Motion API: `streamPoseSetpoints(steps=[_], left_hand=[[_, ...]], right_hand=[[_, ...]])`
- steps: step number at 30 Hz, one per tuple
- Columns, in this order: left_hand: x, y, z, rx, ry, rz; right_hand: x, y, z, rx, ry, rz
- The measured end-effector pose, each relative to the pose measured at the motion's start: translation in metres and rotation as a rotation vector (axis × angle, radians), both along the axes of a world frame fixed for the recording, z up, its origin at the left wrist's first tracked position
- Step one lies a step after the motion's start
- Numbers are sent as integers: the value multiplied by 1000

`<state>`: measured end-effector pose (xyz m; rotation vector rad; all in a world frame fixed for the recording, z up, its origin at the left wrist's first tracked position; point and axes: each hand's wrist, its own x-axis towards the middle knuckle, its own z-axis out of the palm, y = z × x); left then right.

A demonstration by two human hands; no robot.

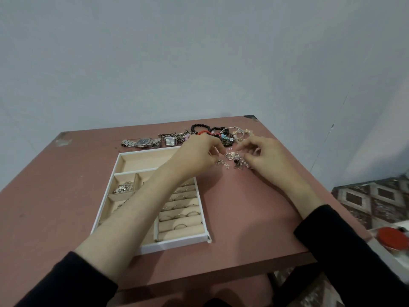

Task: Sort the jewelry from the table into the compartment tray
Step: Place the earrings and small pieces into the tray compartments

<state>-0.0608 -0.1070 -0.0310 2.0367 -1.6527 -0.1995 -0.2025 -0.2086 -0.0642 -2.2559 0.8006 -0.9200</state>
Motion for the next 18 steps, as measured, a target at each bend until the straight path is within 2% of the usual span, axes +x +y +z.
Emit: streamPoseSetpoints(steps=[5,9,13,18], left_hand=[[-4,-5,-2,8,1,-8],[-3,-12,-9,73,-106,-29],[3,-20,-14,165,-307,-82],[4,-22,-16,157,-485,-150]], right_hand=[[-3,0,7,280,-358,16],[-6,1,14,481,-557,47],[-7,-1,16,567,-691,70],[-9,-3,18,621,-766,105]])
